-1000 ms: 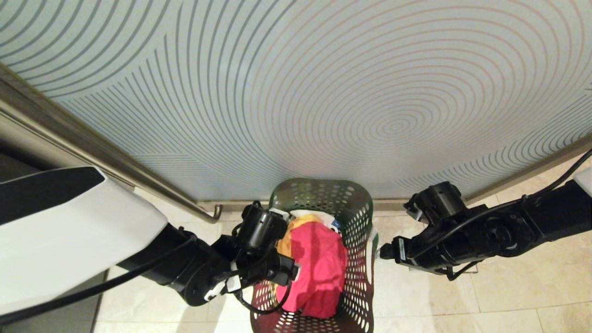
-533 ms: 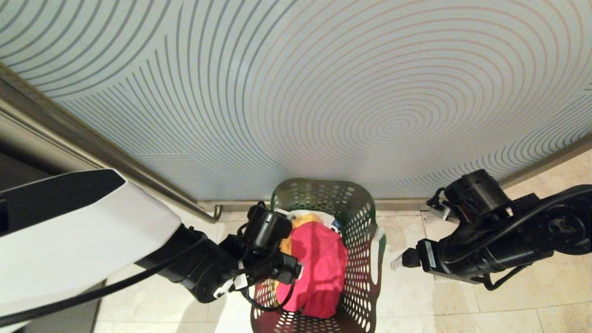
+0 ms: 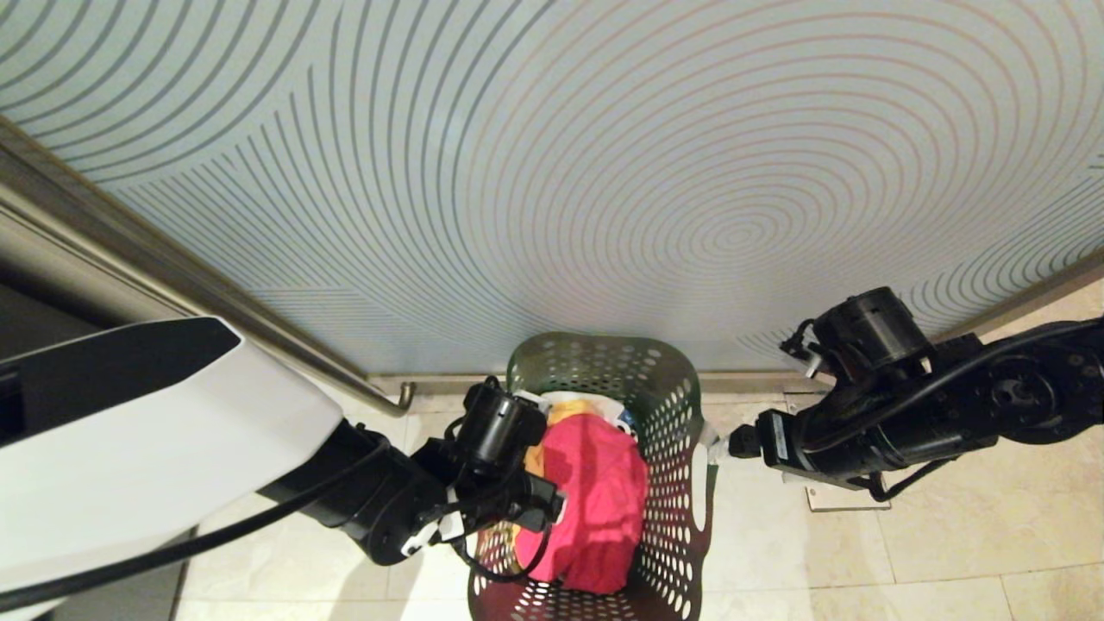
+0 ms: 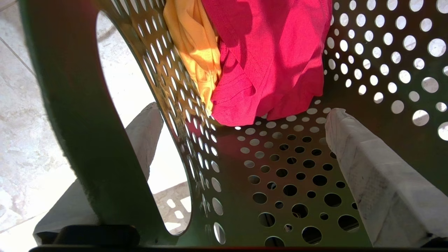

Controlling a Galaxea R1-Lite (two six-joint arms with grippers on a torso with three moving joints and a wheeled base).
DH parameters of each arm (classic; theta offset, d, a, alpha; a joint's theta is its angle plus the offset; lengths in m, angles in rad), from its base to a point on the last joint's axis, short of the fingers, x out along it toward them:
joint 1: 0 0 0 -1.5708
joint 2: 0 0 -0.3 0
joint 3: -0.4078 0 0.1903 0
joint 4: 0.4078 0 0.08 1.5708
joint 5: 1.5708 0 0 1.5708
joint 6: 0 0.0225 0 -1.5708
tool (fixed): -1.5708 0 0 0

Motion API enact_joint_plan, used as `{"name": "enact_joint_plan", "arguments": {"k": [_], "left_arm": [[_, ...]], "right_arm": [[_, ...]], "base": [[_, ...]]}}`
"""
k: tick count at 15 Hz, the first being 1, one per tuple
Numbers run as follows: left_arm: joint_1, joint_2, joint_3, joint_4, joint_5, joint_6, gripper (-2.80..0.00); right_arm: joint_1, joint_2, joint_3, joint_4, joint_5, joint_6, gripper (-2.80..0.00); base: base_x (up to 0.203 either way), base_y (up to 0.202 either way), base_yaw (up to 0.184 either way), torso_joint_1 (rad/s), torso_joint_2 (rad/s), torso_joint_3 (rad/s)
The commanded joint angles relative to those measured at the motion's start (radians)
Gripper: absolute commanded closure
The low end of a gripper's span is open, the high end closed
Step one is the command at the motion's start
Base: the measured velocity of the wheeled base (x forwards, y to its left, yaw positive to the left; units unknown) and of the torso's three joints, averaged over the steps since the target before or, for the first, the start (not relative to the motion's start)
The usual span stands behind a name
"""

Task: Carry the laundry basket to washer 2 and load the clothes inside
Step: Pick up the clothes basket and put it beside the washing machine

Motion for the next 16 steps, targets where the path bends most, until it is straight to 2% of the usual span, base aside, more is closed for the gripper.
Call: {"name": "enact_joint_plan", "arguments": {"k": [1, 4, 9, 11, 16], "left_arm": [[0.000, 0.003, 0.001, -0.002, 0.001, -0.001, -2.80], [0.000, 0.005, 0.001, -0.002, 0.001, -0.001, -2.80], [0.000, 0.017, -0.002, -0.002, 0.001, -0.001, -2.80], [0.000, 0.025, -0.005, -0.002, 0.001, -0.001, -2.80], [0.000, 0.037, -0.018, -0.002, 0.001, -0.001, -2.80]], "right_arm": [[-0.002, 0.107, -0.013, -0.110, 0.011, 0.005, -2.80], [-0.002, 0.136, -0.053, -0.152, 0.082, 0.011, -2.80], [0.010, 0.176, -0.116, -0.151, 0.109, 0.021, -2.80], [0.016, 0.177, -0.126, -0.151, 0.141, 0.054, -2.80], [0.052, 0.186, -0.133, -0.151, 0.142, 0.082, -2.80]], "base": [[0.000, 0.000, 0.000, 0.000, 0.00, 0.000], [0.000, 0.000, 0.000, 0.000, 0.00, 0.000], [0.000, 0.000, 0.000, 0.000, 0.00, 0.000], [0.000, 0.000, 0.000, 0.000, 0.00, 0.000], [0.000, 0.000, 0.000, 0.000, 0.00, 0.000]]}}
